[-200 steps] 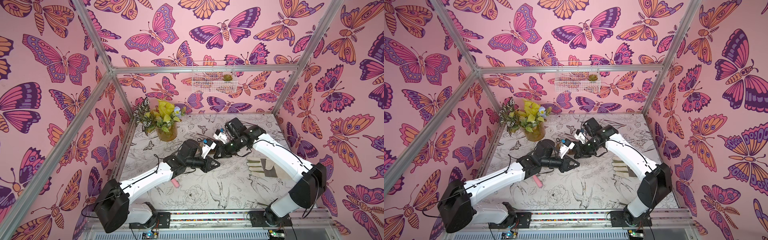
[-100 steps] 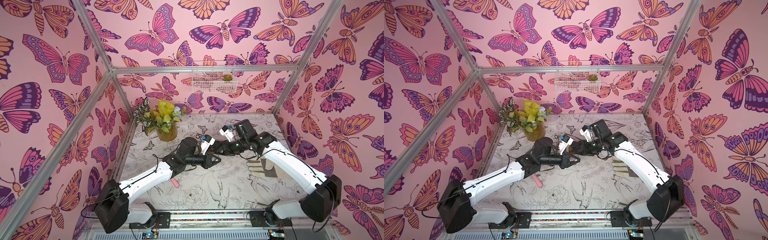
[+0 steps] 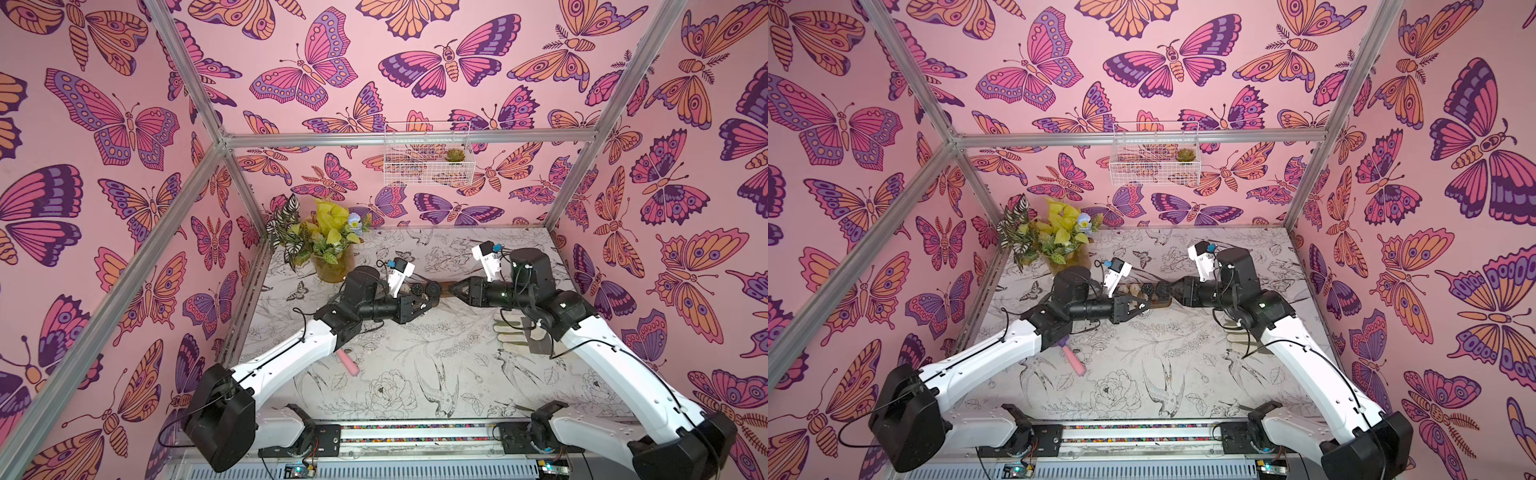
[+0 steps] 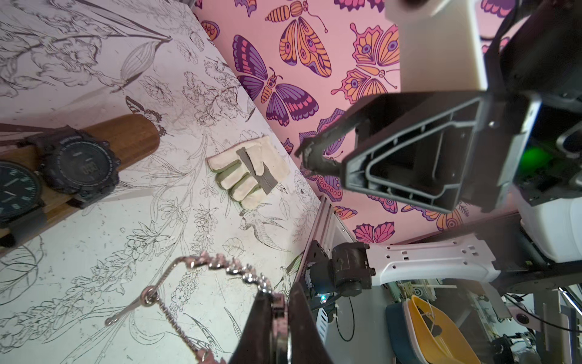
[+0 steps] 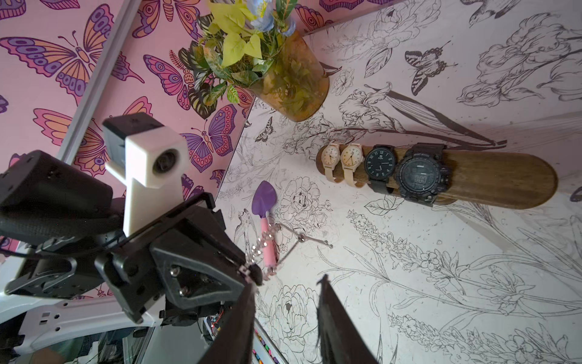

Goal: Place watch on stand
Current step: Pick up the watch at the center of the board, then adjust the watch on the stand.

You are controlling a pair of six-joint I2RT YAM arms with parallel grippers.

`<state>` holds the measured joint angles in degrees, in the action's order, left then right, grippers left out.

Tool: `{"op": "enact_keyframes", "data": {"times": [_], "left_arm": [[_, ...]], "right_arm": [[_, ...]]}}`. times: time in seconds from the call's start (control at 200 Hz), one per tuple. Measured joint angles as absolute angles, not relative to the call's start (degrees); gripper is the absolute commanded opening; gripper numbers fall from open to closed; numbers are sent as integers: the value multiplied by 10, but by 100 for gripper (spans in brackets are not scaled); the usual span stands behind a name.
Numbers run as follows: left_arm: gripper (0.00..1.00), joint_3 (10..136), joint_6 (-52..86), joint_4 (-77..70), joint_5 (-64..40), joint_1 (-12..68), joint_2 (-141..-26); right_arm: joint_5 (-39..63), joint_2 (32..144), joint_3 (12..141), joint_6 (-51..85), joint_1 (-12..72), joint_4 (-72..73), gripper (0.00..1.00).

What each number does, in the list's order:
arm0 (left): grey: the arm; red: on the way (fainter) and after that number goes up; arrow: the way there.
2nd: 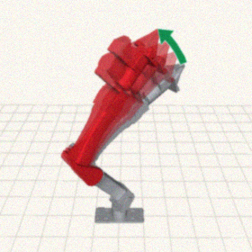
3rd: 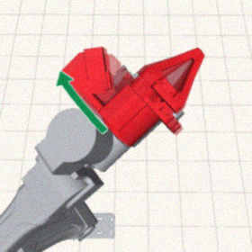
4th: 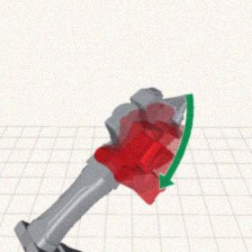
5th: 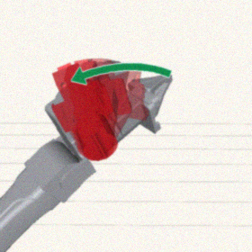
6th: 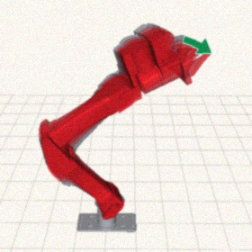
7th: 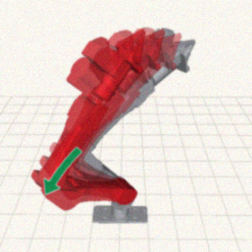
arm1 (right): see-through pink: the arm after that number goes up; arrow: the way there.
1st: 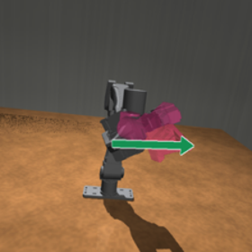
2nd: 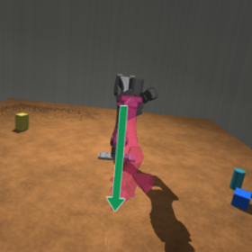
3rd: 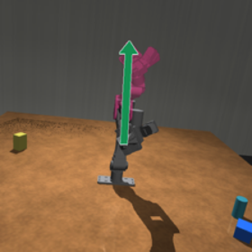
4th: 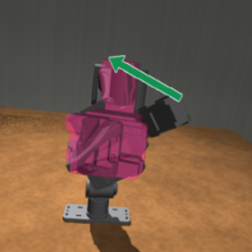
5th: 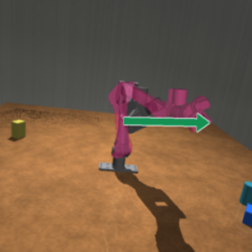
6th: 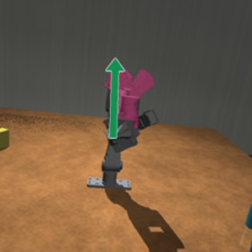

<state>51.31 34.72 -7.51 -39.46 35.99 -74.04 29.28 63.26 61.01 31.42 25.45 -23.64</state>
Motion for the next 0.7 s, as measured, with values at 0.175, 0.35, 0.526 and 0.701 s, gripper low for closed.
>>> {"op": "enact_keyframes", "data": {"times": [0.175,0.35,0.526,0.701], "left_arm": [[0,505,352,-74,-408,313,-702],[0,505,349,-51,-411,282,-673],[0,505,337,-17,-412,265,-654],[0,505,333,6,-421,262,-653]], "right_arm": [[278,597,573,304,252,-201,38],[277,588,552,296,252,-163,38],[286,598,536,295,252,-119,38],[305,620,514,296,252,-58,38]]}}
